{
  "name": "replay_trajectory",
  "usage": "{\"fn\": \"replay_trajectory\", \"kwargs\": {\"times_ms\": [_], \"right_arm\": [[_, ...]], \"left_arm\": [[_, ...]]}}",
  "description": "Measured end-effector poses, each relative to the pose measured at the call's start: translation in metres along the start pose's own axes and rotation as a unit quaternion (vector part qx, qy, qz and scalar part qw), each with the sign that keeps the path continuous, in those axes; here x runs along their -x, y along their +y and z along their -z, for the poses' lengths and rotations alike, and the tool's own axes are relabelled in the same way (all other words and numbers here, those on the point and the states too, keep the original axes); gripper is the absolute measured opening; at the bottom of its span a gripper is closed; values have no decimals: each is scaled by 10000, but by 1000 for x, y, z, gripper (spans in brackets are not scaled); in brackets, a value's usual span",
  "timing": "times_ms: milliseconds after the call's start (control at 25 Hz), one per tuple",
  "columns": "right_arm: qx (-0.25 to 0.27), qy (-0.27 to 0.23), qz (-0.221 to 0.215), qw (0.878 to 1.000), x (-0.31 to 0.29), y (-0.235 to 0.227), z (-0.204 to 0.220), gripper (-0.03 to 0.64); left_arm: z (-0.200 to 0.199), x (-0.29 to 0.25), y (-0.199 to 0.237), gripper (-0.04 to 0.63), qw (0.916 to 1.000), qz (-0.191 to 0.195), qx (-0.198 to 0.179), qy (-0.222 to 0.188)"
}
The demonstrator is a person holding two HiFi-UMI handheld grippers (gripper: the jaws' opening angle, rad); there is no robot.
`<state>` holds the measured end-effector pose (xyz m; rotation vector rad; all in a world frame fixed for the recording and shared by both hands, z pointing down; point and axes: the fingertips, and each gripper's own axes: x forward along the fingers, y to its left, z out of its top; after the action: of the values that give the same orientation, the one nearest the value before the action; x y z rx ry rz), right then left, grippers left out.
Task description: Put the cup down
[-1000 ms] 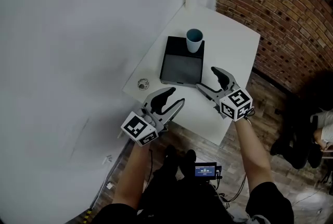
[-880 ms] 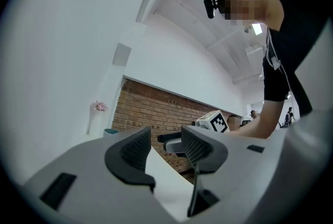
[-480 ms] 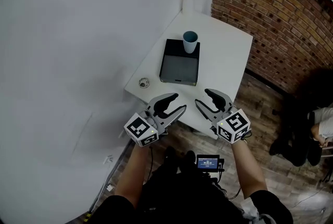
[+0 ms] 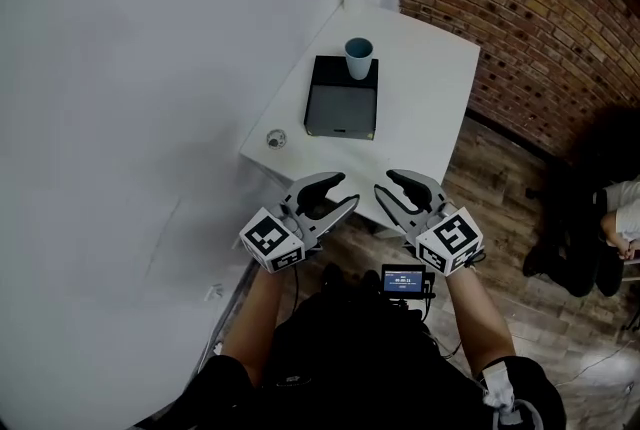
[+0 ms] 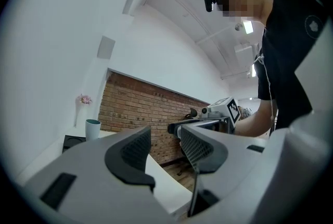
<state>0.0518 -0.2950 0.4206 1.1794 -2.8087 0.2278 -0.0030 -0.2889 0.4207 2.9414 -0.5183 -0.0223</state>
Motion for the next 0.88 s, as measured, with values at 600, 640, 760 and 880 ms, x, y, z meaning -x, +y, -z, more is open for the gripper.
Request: {"fn": "replay_trajectory", "kwargs": {"times_ms": [600,640,760,880], "right_arm": [[-496,-262,404,9976,14,2,1,35],[-510,-268,428,9974,13,0,1,31],[-544,-284,467,9970,10,-2,2,19],[-602,-338,475,9965,7,-4,4,15]], "left_arm": [[12,5,-18,96,9999,-7,106,-20],[11,5,-17,87,9999,-33,124,-42],[7,3,-16,66,9999,-42,103,-124],[7,1,-14,53,9998,-72,103,-141]]}}
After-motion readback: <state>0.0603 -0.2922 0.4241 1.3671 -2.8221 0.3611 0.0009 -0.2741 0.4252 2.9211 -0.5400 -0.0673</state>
